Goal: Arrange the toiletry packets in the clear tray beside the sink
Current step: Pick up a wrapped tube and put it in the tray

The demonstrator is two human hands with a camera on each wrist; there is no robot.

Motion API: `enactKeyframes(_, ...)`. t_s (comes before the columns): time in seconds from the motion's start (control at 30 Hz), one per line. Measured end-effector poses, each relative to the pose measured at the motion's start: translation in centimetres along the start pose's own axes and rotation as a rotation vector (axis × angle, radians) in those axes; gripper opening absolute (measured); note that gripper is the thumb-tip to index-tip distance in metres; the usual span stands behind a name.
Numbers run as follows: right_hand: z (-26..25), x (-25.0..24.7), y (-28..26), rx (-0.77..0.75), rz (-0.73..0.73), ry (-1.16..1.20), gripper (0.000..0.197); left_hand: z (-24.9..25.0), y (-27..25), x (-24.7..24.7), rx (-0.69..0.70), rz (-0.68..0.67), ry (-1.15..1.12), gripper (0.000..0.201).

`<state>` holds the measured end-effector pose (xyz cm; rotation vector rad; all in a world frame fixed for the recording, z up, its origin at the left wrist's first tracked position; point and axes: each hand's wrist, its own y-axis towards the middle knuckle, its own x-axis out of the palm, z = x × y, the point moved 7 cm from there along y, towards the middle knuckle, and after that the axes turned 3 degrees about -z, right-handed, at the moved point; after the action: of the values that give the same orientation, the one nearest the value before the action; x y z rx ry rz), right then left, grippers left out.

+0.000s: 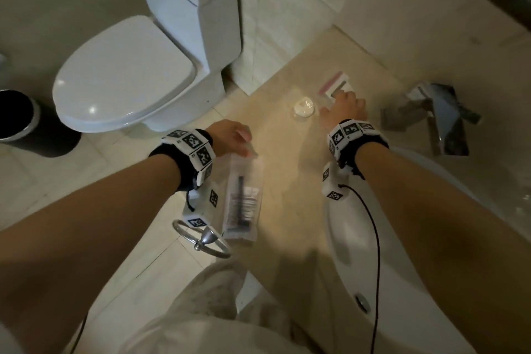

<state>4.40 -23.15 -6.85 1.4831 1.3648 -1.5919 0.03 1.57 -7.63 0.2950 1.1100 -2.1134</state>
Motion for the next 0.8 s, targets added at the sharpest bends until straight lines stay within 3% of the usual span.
enactKeyframes(0.2, 0.7, -1.2, -0.6, -0.014, 0.084, -0.098, 0.040, 1.6, 0.6, 1.2, 0.080, -0.029, 0.143, 0.021)
enactKeyframes(0.4, 1.9, -1.0, -1.0, -0.006, 0.113, 0.015, 0.037, 1.5, 0.8, 1.6, 0.055, -0.002, 0.280, 0.021)
enactKeyframes(0.6, 4.2, 0.2, -0.8, 0.199, -0.105, 0.163, 0.077, 1.0, 0.9, 2.1, 0.044, 0.035, 0.370, 0.012)
enactKeyframes(0.67, 4.7, 0.8, -1.2, 0.240, -0.134, 0.260, 0.077, 1.0, 0.8, 2.3, 0.031, 0.044, 0.401, 0.013)
enactKeyframes(0.8, 5.2, 1.1, -2.1, 0.244, -0.105, 0.355, 0.060, 1.6, 0.2, 2.2, 0.077, 0.040, 0.296, 0.015)
